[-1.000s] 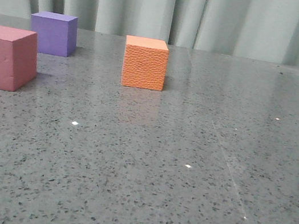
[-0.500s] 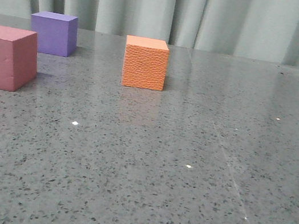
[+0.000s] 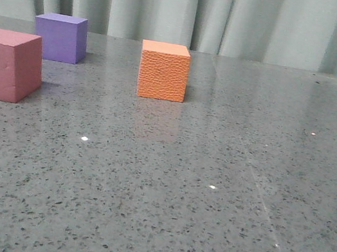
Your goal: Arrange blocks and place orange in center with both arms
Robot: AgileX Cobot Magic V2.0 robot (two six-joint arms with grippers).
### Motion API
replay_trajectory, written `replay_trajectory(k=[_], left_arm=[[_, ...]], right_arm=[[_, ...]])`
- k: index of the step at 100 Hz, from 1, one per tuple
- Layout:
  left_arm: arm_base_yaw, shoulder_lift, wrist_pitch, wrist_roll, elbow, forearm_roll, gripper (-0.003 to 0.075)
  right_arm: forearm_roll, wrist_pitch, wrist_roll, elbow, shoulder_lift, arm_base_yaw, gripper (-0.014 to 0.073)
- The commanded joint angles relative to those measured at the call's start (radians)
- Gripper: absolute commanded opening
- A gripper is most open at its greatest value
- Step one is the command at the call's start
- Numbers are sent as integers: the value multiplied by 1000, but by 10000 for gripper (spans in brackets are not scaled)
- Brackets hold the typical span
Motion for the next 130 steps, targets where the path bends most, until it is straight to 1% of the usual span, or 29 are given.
replay_trajectory(k=[1,35,42,52,58,64,79,113,122,130], left_arm=[[2,-34,-82,-3,54,-5,-10],[2,-34,-84,-3,54,-5,-10],[2,-34,-107,-3,54,-5,-10],[2,-34,-188,-3,52,-5,-10],[2,-32,-194,-3,36,-14,-10],[2,-28,-136,-3,0,-45,-10],[2,54,64,-3,-161,-48,-10],[2,471,467,-3,-638,-80,-10],[2,566,529,-3,-739,-89,-10],[2,630,539,-3,-798,-97,-10]], right_arm=[[-2,-86,-10,-13,-1,-3,-67],[-2,-86,-10,-13,-1,-3,-67],[-2,-86,-10,-13,-1,-3,-67],[-2,-86,-10,-13,-1,-3,-67],[-2,-86,-10,-13,-1,-3,-67],[-2,-86,-10,-13,-1,-3,-67],[-2,-86,-10,-13,-1,-3,-67],[-2,-86,-10,-13,-1,-3,-67],[-2,-86,-10,-13,-1,-3,-67],[-2,-86,-10,-13,-1,-3,-67]])
